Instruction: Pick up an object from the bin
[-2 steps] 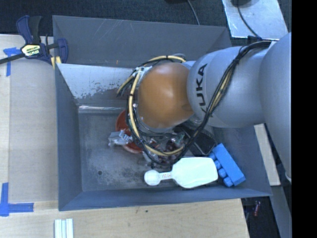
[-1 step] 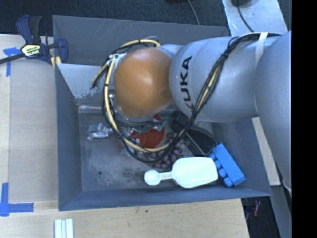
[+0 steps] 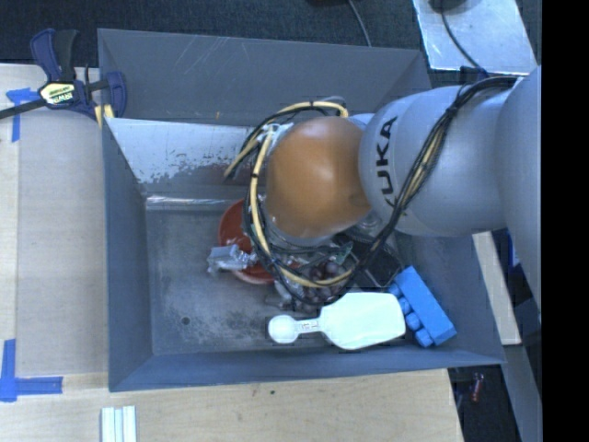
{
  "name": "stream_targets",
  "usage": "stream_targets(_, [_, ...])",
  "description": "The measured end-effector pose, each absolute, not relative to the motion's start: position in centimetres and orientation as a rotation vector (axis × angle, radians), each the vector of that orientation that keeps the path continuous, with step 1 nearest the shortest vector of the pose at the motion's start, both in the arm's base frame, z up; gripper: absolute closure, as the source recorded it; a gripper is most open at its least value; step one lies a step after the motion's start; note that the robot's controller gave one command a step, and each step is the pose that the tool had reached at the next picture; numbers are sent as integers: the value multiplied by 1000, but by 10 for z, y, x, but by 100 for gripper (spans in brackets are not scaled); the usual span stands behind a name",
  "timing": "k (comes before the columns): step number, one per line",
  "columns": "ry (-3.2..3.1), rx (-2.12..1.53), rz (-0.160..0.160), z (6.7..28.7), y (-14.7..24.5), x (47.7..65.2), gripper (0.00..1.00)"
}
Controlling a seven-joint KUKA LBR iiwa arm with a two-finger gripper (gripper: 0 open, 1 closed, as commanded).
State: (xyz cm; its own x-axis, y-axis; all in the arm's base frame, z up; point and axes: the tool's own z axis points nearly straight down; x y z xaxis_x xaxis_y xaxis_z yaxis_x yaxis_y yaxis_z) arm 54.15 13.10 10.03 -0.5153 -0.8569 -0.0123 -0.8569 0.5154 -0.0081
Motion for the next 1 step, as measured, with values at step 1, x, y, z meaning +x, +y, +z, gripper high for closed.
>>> stream_targets(1, [2534, -1805, -5, 114, 154, 552, 0])
